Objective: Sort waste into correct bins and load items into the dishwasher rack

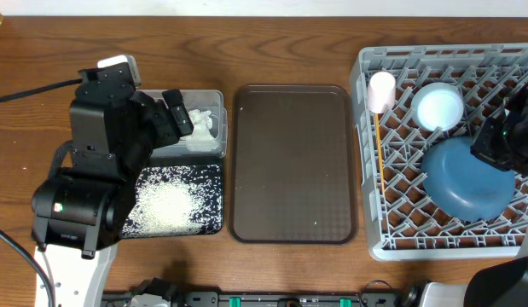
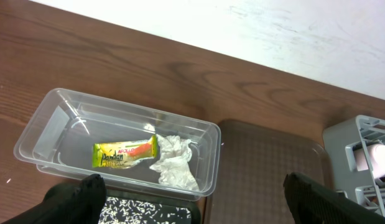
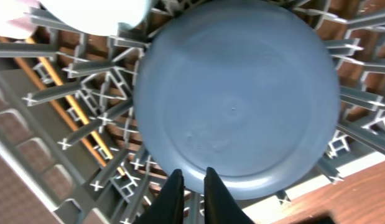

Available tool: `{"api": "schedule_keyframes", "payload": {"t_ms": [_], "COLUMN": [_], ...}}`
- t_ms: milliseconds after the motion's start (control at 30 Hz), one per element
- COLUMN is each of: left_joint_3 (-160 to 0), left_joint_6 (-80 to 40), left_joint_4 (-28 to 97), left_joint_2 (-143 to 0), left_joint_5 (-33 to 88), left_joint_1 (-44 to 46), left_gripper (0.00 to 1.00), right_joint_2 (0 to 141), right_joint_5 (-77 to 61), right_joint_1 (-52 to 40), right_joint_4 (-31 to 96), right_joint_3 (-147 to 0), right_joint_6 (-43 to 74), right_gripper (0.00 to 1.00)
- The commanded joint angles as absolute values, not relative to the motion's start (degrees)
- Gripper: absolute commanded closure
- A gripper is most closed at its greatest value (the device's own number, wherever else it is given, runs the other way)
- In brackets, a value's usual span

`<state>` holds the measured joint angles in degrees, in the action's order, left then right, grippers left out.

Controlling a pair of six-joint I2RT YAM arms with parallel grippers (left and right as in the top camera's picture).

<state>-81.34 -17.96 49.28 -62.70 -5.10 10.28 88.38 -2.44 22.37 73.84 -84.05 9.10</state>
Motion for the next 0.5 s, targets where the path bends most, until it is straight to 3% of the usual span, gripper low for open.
{"api": "schedule_keyframes", "payload": {"t_ms": [0,33,67,100,467], "left_joint_3": [-82.4,-82.4,-82.3,-82.4,-82.3], "left_joint_6": [-17.4,-17.4,-17.4,-17.4,-17.4], "left_joint_4": [49.3,49.3,49.3,49.3,49.3], "left_joint_2": [-62.9,-62.9,-62.9,-62.9,-62.9], "left_joint_5": [-5.8,-5.8,-5.8,-5.8,-5.8], "left_joint_1": [10.0,10.0,10.0,10.0,10.0], "left_gripper": [0.06,0.06,0.06,0.06,0.06], "right_joint_2": [87.5,87.5,87.5,87.5,87.5], "right_joint_5": [-11.5,-13.7,-16.3,-18.8,-19.8], "right_joint_1": [22.3,22.3,22.3,22.3,22.3], "right_joint_4": [73.6,73.3,73.0,72.9,73.0], "right_joint_3": [-84.9,-84.9,-84.9,-84.9,-84.9], "right_joint_6": [8.7,8.7,8.7,8.7,8.7], "right_gripper": [0.78,0.7,0.45,0.01,0.01]}}
